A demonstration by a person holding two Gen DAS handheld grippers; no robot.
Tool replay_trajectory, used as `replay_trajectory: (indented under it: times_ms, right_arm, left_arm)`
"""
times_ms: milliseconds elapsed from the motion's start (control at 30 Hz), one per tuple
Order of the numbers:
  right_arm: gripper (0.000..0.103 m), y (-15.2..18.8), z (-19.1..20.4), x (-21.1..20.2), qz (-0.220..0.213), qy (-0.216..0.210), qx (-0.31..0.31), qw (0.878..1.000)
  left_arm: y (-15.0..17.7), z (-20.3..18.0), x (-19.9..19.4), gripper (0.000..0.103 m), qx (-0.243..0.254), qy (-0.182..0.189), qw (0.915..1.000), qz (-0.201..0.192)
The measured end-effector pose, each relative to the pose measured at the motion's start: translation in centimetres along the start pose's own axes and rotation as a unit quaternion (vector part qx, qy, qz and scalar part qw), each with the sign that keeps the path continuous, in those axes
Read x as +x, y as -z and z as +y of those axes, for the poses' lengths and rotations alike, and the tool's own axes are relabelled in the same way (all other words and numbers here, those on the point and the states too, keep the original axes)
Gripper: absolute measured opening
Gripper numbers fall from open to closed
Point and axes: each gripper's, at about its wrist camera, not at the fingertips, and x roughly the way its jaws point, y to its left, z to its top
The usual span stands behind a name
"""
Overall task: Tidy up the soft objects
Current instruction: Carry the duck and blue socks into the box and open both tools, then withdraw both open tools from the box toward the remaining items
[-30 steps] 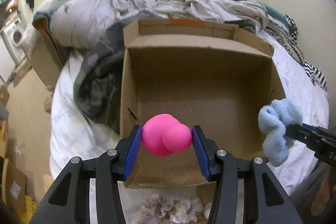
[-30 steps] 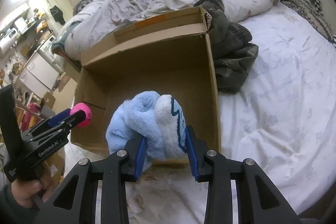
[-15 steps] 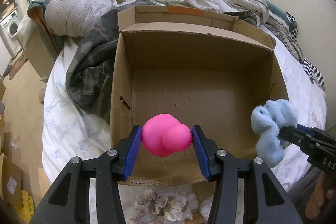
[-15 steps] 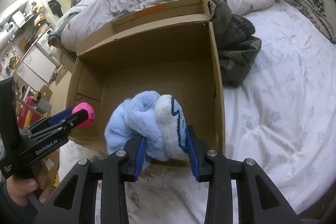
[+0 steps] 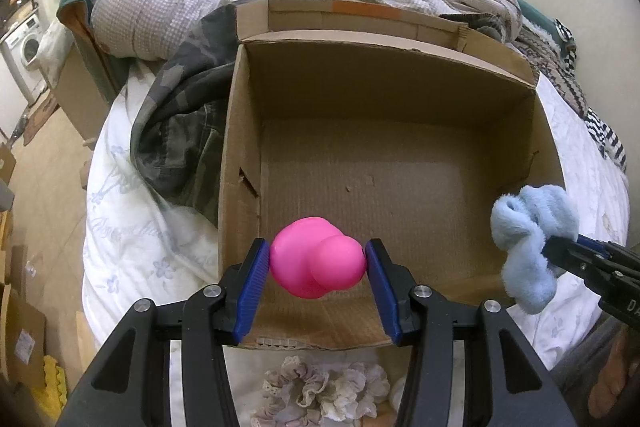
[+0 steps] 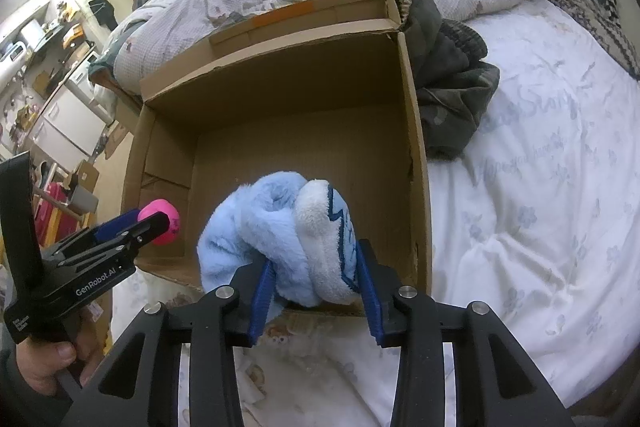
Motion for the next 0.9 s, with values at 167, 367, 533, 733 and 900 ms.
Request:
replay_trajectory:
  times_ms: [167,367,533,733,900]
  right_arm:
    - [0.043,-0.01,0.01,-0.06,0.000,-0.002,0.001,1.000]
    - [0.075,-0.09,-0.19,-0.42,-0.006,-0.009,0.018,1.000]
    - [0.077,-0.11,-0.71,-0.25,0.002,-0.012,0.036,0.999]
    - [0.077,-0.06,-0.64,-0.17,0.003,-0.011,0.031,0.999]
    - [0.077,-0.05,-0.30,-0.14,0.003,-0.011,0.025,1.000]
  left_arm:
    - [0.03,-0.04,0.12,0.046,-0.001,0.001,1.0000,0.005]
    - [-0.10,-0.27,0.07,0.071,-0.003,0.015,0.9998,0.012]
    - [-0.05,-0.69,-0.03,0.072,0.004,0.008,0.9999,0.010]
    - [-0.11,-0.56,-0.21,0.072,0.001,0.007,1.0000,0.007]
    - [-0.04,-0.35,-0.51,0.072,0.000,0.004,1.0000,0.004]
